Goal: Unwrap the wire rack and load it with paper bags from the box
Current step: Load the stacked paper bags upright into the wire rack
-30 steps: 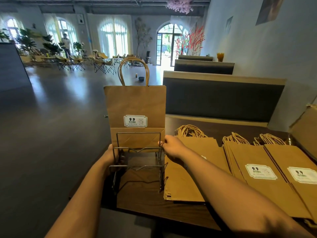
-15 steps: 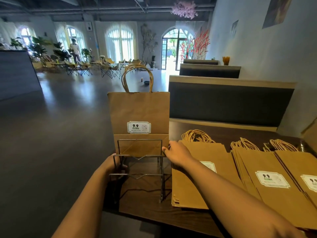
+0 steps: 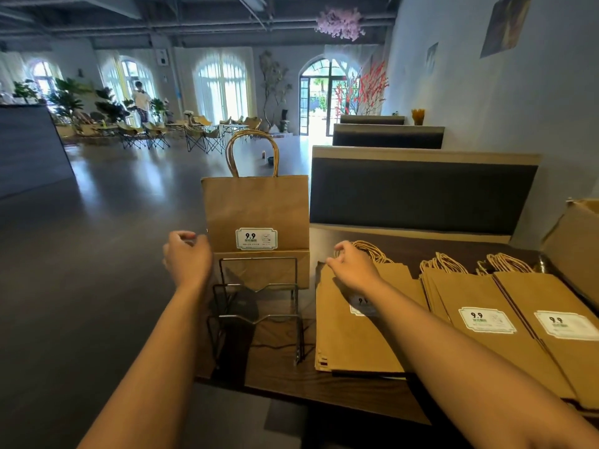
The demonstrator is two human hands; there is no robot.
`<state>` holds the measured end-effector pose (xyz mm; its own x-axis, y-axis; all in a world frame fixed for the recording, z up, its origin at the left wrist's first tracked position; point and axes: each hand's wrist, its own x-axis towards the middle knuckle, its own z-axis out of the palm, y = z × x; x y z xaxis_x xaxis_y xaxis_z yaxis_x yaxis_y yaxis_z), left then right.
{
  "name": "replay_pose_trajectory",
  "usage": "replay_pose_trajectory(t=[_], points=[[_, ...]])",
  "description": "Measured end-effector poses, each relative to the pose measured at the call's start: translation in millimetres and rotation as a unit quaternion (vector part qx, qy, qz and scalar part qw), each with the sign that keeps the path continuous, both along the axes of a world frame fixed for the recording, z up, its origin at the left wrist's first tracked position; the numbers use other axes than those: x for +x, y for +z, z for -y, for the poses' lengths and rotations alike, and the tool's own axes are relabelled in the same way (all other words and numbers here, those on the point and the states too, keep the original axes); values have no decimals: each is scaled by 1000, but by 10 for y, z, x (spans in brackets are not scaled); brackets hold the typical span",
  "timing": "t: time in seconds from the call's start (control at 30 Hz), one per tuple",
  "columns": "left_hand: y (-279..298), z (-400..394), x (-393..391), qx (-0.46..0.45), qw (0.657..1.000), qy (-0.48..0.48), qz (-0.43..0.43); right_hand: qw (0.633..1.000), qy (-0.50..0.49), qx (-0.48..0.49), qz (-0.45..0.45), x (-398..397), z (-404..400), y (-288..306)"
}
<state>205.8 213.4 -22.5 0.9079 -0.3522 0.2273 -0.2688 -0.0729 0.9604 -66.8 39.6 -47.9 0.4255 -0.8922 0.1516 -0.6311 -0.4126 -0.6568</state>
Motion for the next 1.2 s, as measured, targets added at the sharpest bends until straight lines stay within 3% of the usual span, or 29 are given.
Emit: replay_pose_trajectory(t=[0.17,0.33,0.43,0.5,0.57,0.6,0.77,0.97,1.07,1.2], points=[[363,-15,-802,-49,984,-70,156,989,-102,-13,-109,-511,16,99],[418,36,-1652,-42,948,-181,258,966,-128,60,-218,-829,-86,96],[264,172,-2073,95,920,-305,227,956,-93,97,-259,-999,-185,83],[7,286,-2276,270,869,-373,183,949,-101,102,-282,-1086,-269,28],[-341,349,-2401,424,811,-365,171,944,-112,89,-297,-1138,-323,-75],[-508,354,-2454,463,798,-349,164,944,-124,78,-295,-1166,-343,-137],[-798,337,-2577,413,846,-292,172,950,-154,25,-271,-1193,-344,-241],[-756,363,-2555,409,842,-302,183,959,-186,0,-214,-1198,-380,-208],[-772,361,-2548,392,852,-308,161,973,-211,-2,-93,-1243,-372,-179],[-752,370,-2466,342,874,-314,142,963,-195,119,143,-1386,-309,-104]])
